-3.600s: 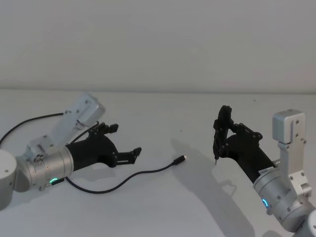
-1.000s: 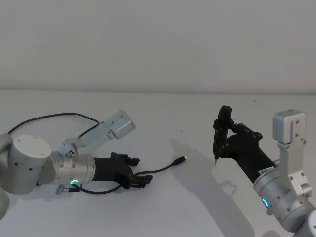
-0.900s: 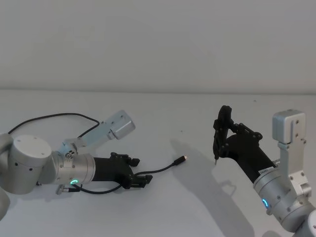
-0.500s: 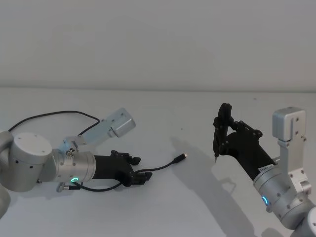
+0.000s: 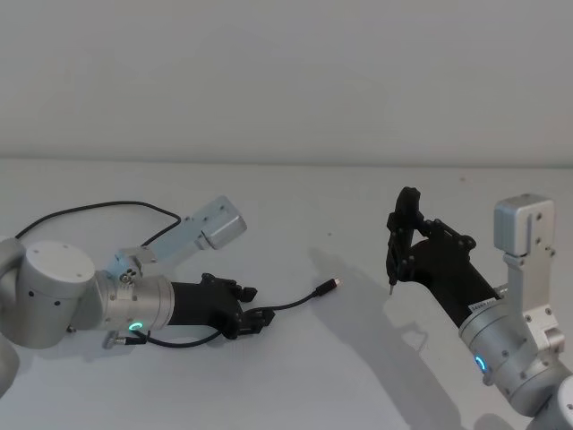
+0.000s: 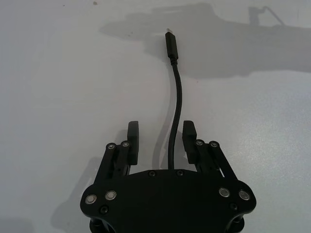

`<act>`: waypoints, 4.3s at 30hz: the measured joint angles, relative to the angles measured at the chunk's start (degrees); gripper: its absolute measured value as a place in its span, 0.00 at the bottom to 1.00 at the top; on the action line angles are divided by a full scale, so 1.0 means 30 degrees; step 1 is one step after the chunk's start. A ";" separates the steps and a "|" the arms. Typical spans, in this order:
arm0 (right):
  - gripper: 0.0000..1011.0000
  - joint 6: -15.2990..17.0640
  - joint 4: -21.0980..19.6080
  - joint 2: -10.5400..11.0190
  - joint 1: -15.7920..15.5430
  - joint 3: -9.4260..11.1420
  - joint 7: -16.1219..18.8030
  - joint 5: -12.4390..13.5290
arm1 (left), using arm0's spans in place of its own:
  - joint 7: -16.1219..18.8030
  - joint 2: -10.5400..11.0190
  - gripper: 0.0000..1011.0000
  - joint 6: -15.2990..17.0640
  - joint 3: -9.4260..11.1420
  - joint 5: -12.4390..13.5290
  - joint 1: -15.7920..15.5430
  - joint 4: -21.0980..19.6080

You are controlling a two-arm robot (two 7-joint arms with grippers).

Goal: Pick up the data cable with the one hand.

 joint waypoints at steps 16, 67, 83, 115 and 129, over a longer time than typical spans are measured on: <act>0.27 0.0000 0.0000 -0.0001 0.0001 -0.0001 0.0000 0.0000 | -0.0002 0.0004 0.40 0.0007 0.0008 0.0008 0.0001 -0.0001; 0.27 -0.0001 -0.0001 0.0000 0.0000 -0.0001 0.0000 -0.0001 | -0.0002 0.0004 0.09 0.0008 0.0017 0.0008 0.0002 0.0001; 0.27 -0.0009 -0.0059 -0.0027 -0.0020 0.0038 0.0010 -0.0003 | 0.0068 0.0097 0.06 -0.0177 0.0067 0.0030 0.0032 -0.0146; 0.27 0.0184 -0.1888 -0.0758 -0.0155 0.1141 0.1039 0.1804 | -0.0555 0.0669 0.06 -0.1682 -0.0052 -0.0445 -0.0022 -0.1981; 0.27 0.0777 -0.1370 -0.1283 0.0451 0.1253 0.1659 0.3140 | -0.0595 0.0733 0.06 -0.1841 -0.0079 -0.0567 -0.0006 -0.2242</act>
